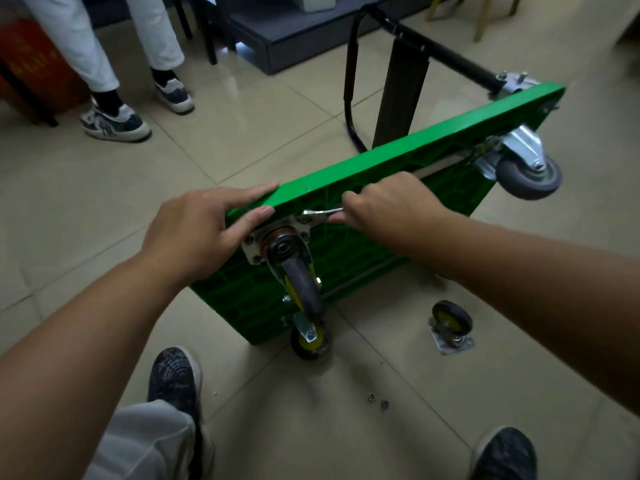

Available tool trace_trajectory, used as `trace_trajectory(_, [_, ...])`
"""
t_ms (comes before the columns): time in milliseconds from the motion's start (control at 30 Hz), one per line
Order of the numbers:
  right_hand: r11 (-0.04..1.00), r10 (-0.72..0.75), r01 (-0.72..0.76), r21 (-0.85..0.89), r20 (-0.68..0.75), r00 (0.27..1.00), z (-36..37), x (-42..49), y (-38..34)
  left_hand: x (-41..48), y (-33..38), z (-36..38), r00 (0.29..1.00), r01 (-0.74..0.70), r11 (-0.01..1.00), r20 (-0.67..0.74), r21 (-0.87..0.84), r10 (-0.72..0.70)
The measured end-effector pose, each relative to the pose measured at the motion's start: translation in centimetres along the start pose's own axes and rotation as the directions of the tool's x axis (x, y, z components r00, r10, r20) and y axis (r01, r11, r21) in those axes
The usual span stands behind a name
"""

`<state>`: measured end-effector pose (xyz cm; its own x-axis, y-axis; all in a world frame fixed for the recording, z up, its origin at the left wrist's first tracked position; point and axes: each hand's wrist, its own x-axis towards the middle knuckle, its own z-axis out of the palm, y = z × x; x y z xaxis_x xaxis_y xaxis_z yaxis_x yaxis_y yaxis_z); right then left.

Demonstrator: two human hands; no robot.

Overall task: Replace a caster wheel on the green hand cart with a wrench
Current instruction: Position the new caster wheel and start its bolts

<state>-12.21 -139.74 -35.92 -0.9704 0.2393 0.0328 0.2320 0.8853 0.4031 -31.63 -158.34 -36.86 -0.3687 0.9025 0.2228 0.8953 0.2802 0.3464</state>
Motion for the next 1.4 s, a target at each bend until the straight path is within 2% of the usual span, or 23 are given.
trace_trajectory(67, [0.995,0.077,-0.073,0.062,-0.063,0.995,0.3,-0.5,0.3,-0.1,0.1,0.0,1.0,0.001,1.0,0.005,0.004,-0.001])
trace_trajectory(200, [0.989,0.011,0.011,0.146,-0.145,0.989,2.2,-2.8,1.1,-0.3,0.1,0.1,1.0,-0.012,1.0,0.013,0.022,0.012])
trace_trajectory(267, [0.976,0.108,-0.056,0.21,-0.245,0.964,4.0,-4.6,1.1,-0.3,0.2,0.1,1.0,-0.022,0.999,0.021,0.033,0.022])
trace_trajectory(300, [0.937,0.232,-0.14,0.321,-0.268,0.935,4.8,-5.7,0.7,-0.2,0.2,0.0,1.0,-0.023,0.999,0.019,0.036,0.022])
trace_trajectory(333, [0.838,0.397,-0.244,0.488,-0.238,0.887,5.8,-6.7,-0.2,-0.2,0.2,0.0,1.0,-0.022,0.999,0.014,0.04,0.022])
trace_trajectory(400, [0.471,0.634,-0.383,0.795,-0.003,0.773,7.5,-8.0,-2.8,-0.3,0.3,0.1,1.0,-0.021,0.999,0.009,0.043,0.021])
trace_trajectory(433, [0.31,0.681,-0.383,0.87,0.079,0.728,8.3,-8.2,-4.3,-0.3,0.2,0.1,1.0,-0.024,0.999,0.009,0.041,0.023])
trace_trajectory(467, [0.214,0.7,-0.369,0.904,0.121,0.704,8.8,-8.0,-5.9,-0.3,0.2,0.1,1.0,-0.025,0.999,0.009,0.039,0.025])
trace_trajectory(500, [0.162,0.697,-0.352,0.922,0.146,0.702,9.1,-7.4,-7.5,-0.3,0.2,0.1,1.0,-0.026,0.999,0.007,0.039,0.025])
trace_trajectory(667, [0.067,0.653,-0.255,0.965,0.15,0.742,9.5,-3.6,-13.1,-0.4,0.5,-0.1,1.0,-0.011,0.999,0.011,0.031,0.011])
trace_trajectory(800, [-0.003,0.677,-0.193,0.981,0.144,0.721,9.6,-1.9,-13.6,-0.2,0.5,-0.2,1.0,0.005,1.0,0.012,0.02,-0.005])
trace_trajectory(1067, [-0.023,0.668,-0.159,0.987,0.134,0.732,11.5,-0.4,-13.4,-0.2,0.3,0.0,1.0,0.004,1.0,0.001,0.005,-0.004])
trace_trajectory(1133, [-0.103,0.651,-0.111,0.988,0.151,0.744,11.6,0.1,-13.3,-0.3,0.3,0.1,1.0,0.0,1.0,-0.018,0.011,0.001])
trace_trajectory(1267, [-0.329,0.62,-0.011,0.944,0.224,0.752,11.6,0.8,-12.1,-0.3,0.2,0.2,0.999,-0.023,0.999,-0.038,0.024,0.024])
trace_trajectory(1400, [-0.311,0.619,0.009,0.95,0.195,0.761,12.2,1.1,-11.0,-0.3,0.0,0.3,0.999,-0.029,0.999,-0.032,0.021,0.029])
